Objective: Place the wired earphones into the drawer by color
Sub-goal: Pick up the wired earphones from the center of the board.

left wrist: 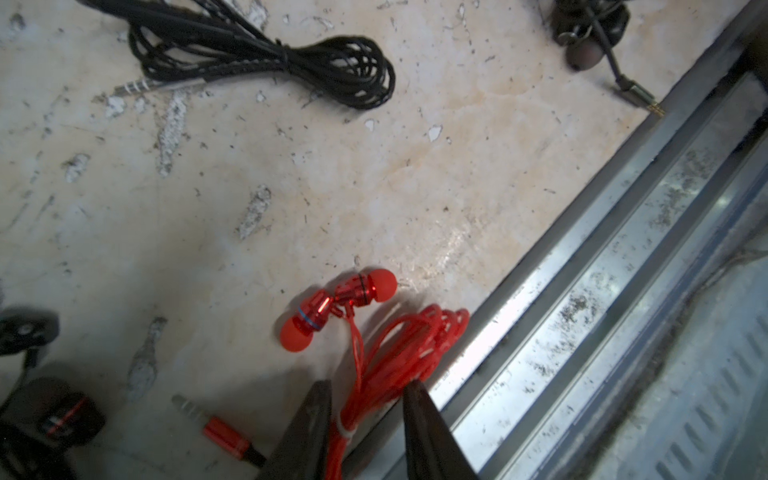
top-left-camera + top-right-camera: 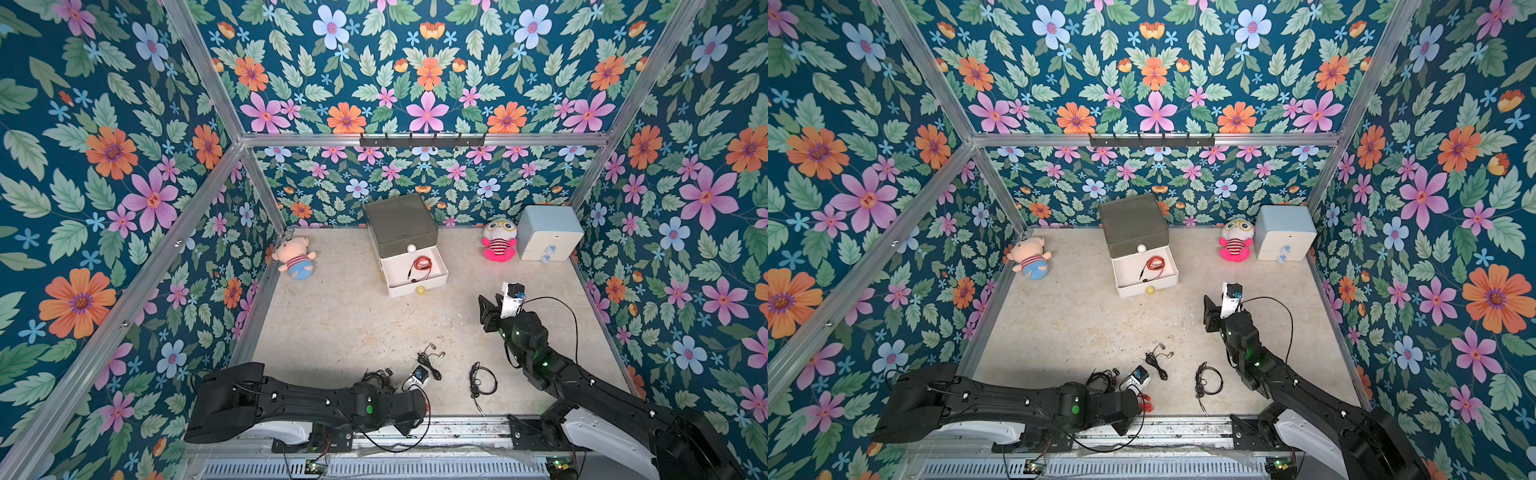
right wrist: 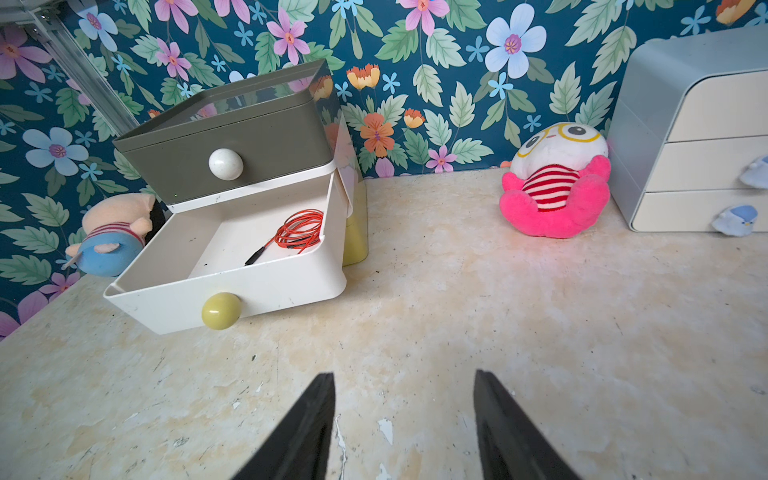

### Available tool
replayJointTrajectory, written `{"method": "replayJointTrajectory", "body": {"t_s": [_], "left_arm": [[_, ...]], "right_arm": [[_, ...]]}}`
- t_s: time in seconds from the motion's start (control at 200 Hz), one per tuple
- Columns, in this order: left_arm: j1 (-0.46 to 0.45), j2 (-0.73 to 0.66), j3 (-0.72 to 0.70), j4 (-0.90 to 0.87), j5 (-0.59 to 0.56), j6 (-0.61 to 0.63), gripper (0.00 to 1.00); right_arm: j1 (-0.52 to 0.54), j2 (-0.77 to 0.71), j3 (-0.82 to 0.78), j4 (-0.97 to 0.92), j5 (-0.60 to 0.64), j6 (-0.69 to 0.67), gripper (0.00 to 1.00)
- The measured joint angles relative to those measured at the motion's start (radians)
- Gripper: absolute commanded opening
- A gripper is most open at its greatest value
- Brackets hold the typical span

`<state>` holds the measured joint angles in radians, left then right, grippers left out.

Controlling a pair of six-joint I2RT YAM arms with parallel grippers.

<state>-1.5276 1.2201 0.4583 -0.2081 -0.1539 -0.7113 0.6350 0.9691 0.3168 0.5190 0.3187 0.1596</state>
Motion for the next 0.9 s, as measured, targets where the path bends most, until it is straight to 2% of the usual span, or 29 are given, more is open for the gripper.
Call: {"method": "replayJointTrajectory", "body": {"t_s": [0.245, 0.35, 0.51, 0.63, 0.78, 0.9], "left_arm": [[0.000, 0.006, -0.006, 0.023, 0.003, -0.011, 0.17], [0.000, 0.008, -0.008, 0.029, 0.003, -0.014, 0.16], [0.000, 0.018, -0.008, 0.037, 0.002, -0.017, 0.26], [0.000, 0.026, -0.008, 0.040, 0.003, -0.020, 0.28], [0.000, 0.038, -0.002, 0.044, 0.004, -0.021, 0.18], [0.000, 0.039, 0.001, 0.050, 0.002, -0.021, 0.06]], "right_arm": [[0.000, -0.001, -0.002, 0.000, 0.000, 0.000, 0.58], [0.000, -0.004, -0.004, 0.000, 0.000, 0.000, 0.58], [0.000, -0.008, -0.007, 0.000, 0.000, 0.000, 0.58], [0.000, -0.009, -0.008, 0.000, 0.000, 0.000, 0.58], [0.000, -0.009, -0.009, 0.000, 0.000, 0.000, 0.58], [0.000, -0.009, -0.009, 0.000, 0.000, 0.000, 0.58]]}}
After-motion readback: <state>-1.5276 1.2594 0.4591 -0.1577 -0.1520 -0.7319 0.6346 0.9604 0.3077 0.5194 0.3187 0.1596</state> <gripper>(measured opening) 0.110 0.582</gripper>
